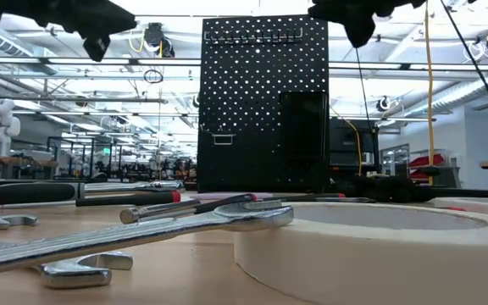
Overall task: Hang tools onto peg board
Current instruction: Put the black ratchet wrench into the black bin on the peg board
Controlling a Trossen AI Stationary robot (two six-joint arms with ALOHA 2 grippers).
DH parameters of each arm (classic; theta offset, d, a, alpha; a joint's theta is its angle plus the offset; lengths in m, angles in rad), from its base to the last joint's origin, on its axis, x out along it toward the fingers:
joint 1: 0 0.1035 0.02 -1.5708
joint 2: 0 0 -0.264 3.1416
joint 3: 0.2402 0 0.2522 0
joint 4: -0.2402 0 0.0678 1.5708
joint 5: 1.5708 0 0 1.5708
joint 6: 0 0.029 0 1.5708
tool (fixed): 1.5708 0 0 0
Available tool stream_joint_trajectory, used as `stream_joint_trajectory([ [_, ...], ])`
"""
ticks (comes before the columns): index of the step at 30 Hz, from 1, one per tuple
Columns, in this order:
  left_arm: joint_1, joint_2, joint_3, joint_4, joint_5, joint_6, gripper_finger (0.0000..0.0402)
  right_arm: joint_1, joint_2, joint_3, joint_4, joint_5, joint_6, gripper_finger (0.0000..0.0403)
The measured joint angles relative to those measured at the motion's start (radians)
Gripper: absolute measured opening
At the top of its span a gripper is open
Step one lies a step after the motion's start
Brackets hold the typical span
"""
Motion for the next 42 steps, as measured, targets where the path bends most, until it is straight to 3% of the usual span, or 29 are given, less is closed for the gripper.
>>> stream_joint_trajectory([
  [8,-0.262,0.186,0.044,-0.054,-0.187,-0.026,0.0052,0.034,0.091,0.053,-0.147,-0.003,0.070,0.0105],
  [16,-0.438,0.430,0.221,-0.303,-0.322,-0.036,0.0053,0.032,0.096,0.053,-0.173,0.001,0.079,0.0105],
  [27,-0.458,0.685,0.234,-0.333,-0.308,-0.083,0.0057,0.031,0.096,0.053,-0.189,0.006,0.025,0.0105],
  [36,-0.456,0.859,0.233,-0.322,-0.348,-0.138,0.0145,0.031,0.096,0.053,-0.204,0.006,0.025,0.0105],
  [42,-0.427,0.940,0.233,-0.318,-0.363,-0.165,0.0162,0.031,0.096,0.053,-0.204,0.007,0.020,0.0105],
])
